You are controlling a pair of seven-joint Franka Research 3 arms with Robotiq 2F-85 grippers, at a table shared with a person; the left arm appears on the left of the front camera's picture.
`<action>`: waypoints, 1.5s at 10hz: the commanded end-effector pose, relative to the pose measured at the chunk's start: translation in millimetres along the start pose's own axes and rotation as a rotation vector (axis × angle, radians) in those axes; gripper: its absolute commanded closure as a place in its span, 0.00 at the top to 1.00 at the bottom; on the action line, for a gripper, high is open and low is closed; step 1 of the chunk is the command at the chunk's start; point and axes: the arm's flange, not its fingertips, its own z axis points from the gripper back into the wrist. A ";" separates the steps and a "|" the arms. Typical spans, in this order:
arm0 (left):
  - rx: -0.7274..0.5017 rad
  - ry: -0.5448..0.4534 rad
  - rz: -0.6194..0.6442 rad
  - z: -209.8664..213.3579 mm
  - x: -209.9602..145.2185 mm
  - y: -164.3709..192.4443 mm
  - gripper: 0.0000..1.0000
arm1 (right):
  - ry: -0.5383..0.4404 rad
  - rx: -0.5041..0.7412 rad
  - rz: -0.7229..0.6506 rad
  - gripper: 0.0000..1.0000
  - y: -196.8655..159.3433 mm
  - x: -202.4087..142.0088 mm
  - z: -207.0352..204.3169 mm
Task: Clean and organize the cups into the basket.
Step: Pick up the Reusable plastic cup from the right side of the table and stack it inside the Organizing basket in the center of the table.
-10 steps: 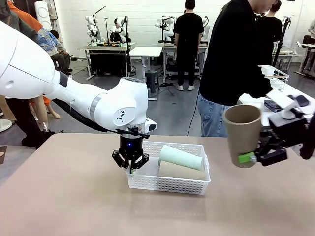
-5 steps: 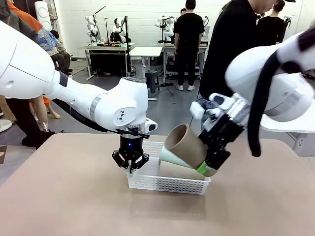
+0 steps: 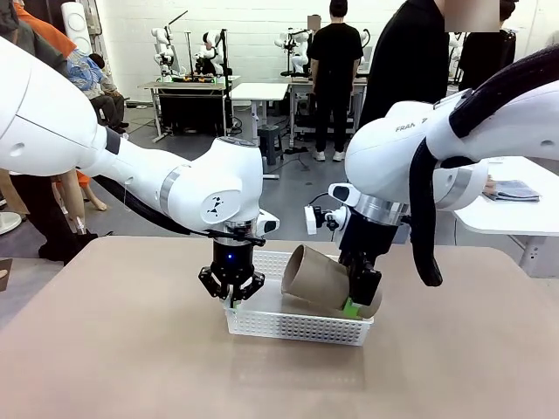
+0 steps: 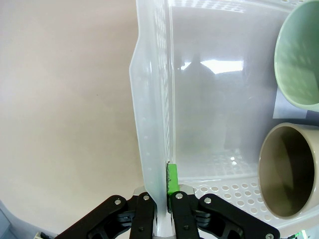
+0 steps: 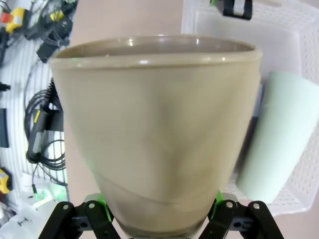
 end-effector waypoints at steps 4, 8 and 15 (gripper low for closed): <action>0.011 -0.001 -0.007 -3.9 -0.9 1.1 0.00 | -0.002 -0.159 0.087 0.79 -37.4 1.1 -8.5; 0.011 -0.001 -0.007 -3.9 -0.9 1.1 0.00 | 0.010 -0.243 0.073 0.79 -66.7 7.6 -8.0; 0.011 -0.001 -0.007 -3.9 -0.9 1.1 0.00 | -0.010 -0.196 0.027 0.79 -81.7 -6.4 -15.9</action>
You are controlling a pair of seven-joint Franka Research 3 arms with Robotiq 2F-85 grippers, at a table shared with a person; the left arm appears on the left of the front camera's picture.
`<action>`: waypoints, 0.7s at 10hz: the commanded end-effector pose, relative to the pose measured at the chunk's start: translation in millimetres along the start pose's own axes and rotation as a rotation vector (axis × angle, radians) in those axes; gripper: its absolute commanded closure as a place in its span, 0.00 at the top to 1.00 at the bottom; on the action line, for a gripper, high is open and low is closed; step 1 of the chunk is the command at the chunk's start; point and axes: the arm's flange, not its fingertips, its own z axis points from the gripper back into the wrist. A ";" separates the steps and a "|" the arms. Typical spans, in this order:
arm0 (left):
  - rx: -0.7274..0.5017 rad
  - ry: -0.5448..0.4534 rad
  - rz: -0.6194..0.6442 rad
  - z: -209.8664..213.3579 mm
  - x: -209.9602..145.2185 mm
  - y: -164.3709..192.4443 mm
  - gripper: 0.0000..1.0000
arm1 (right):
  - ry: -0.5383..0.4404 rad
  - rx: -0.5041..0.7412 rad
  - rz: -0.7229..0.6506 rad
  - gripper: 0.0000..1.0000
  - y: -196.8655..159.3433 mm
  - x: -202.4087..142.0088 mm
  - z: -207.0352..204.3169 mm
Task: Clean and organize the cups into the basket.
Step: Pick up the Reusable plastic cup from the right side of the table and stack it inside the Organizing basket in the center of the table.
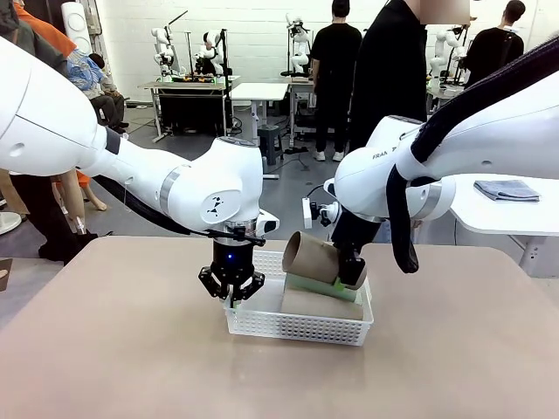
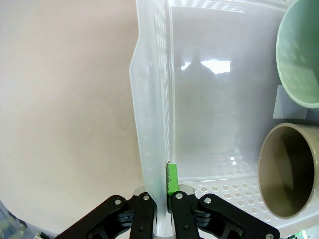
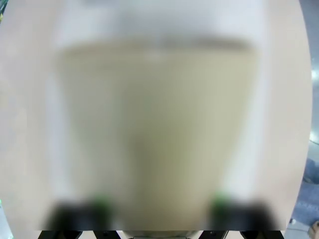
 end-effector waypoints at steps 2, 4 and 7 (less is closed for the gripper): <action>0.011 -0.001 -0.007 -3.9 -0.9 1.0 0.00 | 0.003 0.030 -0.035 0.79 2.5 -3.9 -2.0; 0.011 -0.001 -0.007 -3.9 -0.9 1.0 0.00 | -0.005 0.045 -0.043 0.98 4.8 -3.4 -1.3; 0.011 -0.001 -0.007 -3.9 -0.9 1.0 0.00 | -0.017 0.047 -0.042 1.00 8.6 -2.9 -0.8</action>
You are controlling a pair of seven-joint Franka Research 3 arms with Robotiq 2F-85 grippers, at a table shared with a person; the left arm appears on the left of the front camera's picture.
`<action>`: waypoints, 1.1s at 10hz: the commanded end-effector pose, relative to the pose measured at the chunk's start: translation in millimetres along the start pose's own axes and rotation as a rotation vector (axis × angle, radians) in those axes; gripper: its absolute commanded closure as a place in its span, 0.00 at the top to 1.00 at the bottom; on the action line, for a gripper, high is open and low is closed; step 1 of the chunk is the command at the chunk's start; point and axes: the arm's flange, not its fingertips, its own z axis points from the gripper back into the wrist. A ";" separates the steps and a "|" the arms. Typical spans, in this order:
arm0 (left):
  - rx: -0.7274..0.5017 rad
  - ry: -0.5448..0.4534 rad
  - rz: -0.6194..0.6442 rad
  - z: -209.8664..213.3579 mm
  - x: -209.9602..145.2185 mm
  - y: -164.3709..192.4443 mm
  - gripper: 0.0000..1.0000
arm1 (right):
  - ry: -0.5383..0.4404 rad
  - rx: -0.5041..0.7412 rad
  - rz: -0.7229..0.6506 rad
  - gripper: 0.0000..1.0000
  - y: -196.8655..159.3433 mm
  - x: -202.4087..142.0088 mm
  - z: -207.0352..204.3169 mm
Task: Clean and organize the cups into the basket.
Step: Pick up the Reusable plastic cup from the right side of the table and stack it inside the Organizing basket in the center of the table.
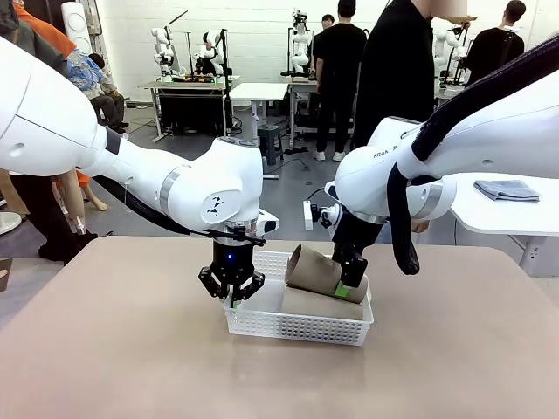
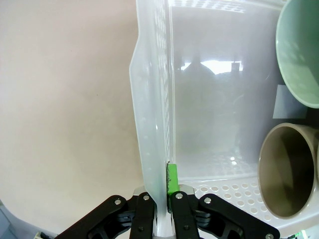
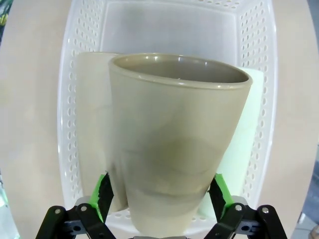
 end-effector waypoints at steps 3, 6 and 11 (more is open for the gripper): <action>0.011 -0.001 -0.007 -3.9 -0.9 1.0 0.00 | -0.059 0.011 -0.019 1.00 8.4 -3.2 2.9; 0.011 -0.001 -0.007 -3.9 -0.9 1.0 0.00 | -0.260 -0.056 0.017 1.00 37.8 -43.9 54.2; 0.011 -0.001 -0.007 -3.9 -0.9 1.0 0.00 | -0.868 0.003 0.149 1.00 105.2 -216.6 163.9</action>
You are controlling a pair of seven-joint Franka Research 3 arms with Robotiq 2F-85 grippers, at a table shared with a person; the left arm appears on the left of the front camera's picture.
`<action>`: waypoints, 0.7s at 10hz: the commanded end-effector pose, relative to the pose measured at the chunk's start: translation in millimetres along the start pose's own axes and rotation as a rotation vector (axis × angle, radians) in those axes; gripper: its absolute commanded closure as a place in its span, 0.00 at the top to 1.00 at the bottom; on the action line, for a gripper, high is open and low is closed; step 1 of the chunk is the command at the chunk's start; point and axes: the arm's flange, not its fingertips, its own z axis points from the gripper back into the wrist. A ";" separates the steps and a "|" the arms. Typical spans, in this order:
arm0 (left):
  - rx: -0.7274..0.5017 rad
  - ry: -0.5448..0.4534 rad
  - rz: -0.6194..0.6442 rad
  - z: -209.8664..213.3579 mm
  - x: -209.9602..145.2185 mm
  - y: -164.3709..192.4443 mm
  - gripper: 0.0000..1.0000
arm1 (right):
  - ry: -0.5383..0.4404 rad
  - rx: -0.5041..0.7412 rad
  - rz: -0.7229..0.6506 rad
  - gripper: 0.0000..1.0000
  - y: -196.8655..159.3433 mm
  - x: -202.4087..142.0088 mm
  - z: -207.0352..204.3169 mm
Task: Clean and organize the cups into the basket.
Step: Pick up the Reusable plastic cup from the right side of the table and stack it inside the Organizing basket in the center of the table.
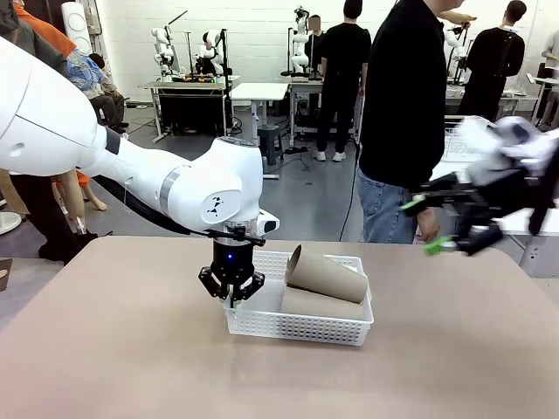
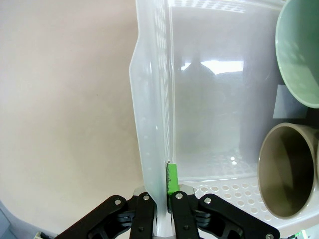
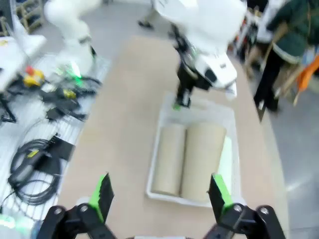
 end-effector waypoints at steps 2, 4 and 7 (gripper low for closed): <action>0.011 -0.001 -0.007 -3.9 -1.0 1.0 0.00 | -0.304 0.000 -0.064 1.00 8.7 -79.2 73.5; 0.011 -0.001 -0.007 -3.9 -1.0 1.0 0.00 | -0.383 -0.032 -0.060 1.00 12.0 -117.8 87.2; 0.011 -0.001 -0.007 -3.9 -1.0 1.0 0.00 | -0.453 -0.060 -0.043 1.00 10.0 -139.0 91.7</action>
